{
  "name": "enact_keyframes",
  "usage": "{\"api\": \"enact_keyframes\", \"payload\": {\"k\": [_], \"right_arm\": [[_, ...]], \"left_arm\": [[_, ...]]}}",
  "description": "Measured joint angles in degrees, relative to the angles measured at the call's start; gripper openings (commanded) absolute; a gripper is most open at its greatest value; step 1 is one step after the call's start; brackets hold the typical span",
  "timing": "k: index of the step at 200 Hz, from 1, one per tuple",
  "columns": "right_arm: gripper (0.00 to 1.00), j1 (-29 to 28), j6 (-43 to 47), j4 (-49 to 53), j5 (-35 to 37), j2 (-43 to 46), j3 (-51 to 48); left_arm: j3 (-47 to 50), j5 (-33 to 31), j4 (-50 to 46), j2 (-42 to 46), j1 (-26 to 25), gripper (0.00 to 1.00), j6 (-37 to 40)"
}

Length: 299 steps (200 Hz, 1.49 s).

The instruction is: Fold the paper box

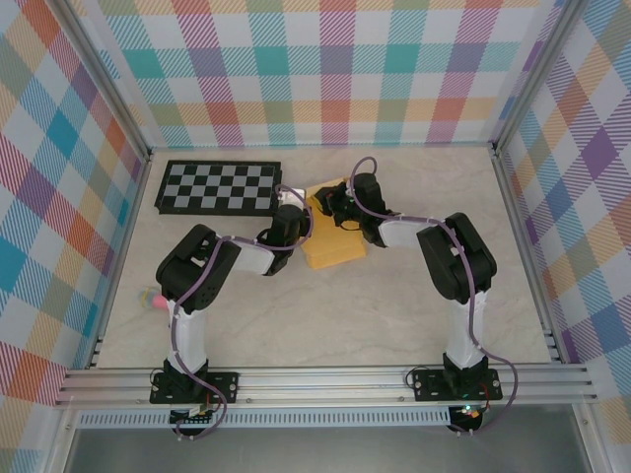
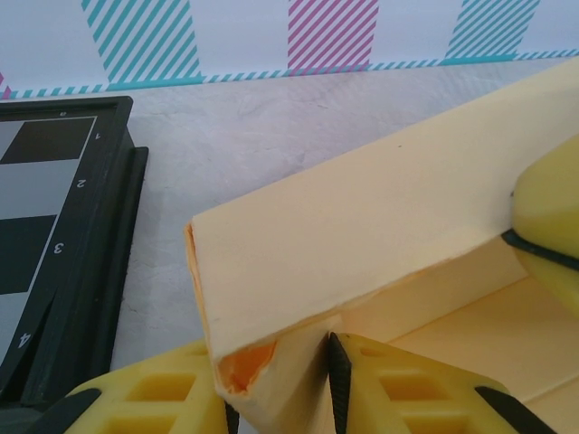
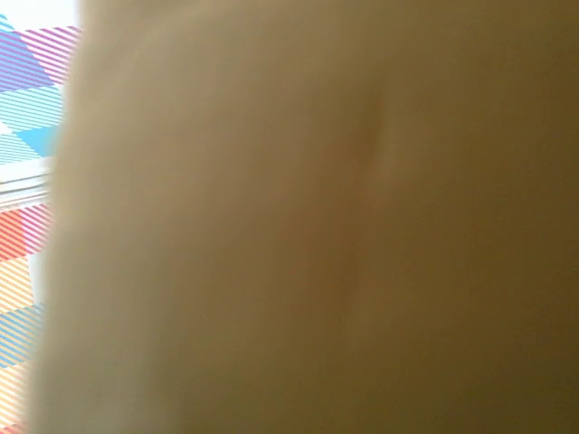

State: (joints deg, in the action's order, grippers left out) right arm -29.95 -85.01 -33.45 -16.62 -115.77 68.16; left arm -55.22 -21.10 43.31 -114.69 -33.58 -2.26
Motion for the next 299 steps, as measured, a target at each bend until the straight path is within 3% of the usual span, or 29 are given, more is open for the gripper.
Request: {"api": "enact_keyframes", "payload": {"k": [23, 73, 92, 124, 168, 205, 228, 246, 279, 299], "right_arm": [[0.00, -0.07, 0.04, -0.11, 0.39, 0.28, -0.66], [0.03, -0.28, 0.17, -0.13, 1.51, 2.05, -3.89], [0.10, -0.57, 0.31, -0.11, 1.42, 2.40, -5.73], [0.30, -1.38, 1.84, 2.01, 0.90, 6.16, -9.88], [0.36, -1.53, 7.28, 9.09, 0.44, 18.84, -14.97], [0.45, -0.42, 21.49, 25.20, 5.62, 33.20, -15.08], [0.54, 3.58, 29.81, 33.14, 9.49, 41.16, -15.08], [0.54, 9.27, 36.11, 38.71, 10.19, 44.74, -14.58], [0.48, 22.47, 49.94, 45.33, 4.44, 42.27, -11.98], [0.49, 25.51, 59.10, 46.10, 0.31, 40.06, -12.41]], "left_arm": [[-0.83, -0.13, -0.07, -0.57, 0.02, 0.30, 0.55], [-4.26, -2.16, -2.97, -1.99, 0.02, 0.12, 0.31], [-4.72, -2.71, -3.72, -1.99, 0.07, 0.08, 0.44], [-4.72, -2.75, -4.24, -1.92, -0.09, 0.06, 0.87], [-4.46, -1.90, -7.19, -0.20, -0.02, 0.06, 1.79], [-4.96, 3.32, -16.39, 4.42, 1.55, 0.01, -1.97], [-7.30, 8.52, -24.61, 7.37, 3.72, 0.00, -5.14], [-11.28, 13.51, -31.39, 8.66, 5.66, 0.01, -7.34], [-13.62, 22.91, -40.30, 12.41, 8.41, 0.00, -10.10], [-12.31, 26.47, -42.53, 15.13, 9.16, 0.00, -10.60]]}}
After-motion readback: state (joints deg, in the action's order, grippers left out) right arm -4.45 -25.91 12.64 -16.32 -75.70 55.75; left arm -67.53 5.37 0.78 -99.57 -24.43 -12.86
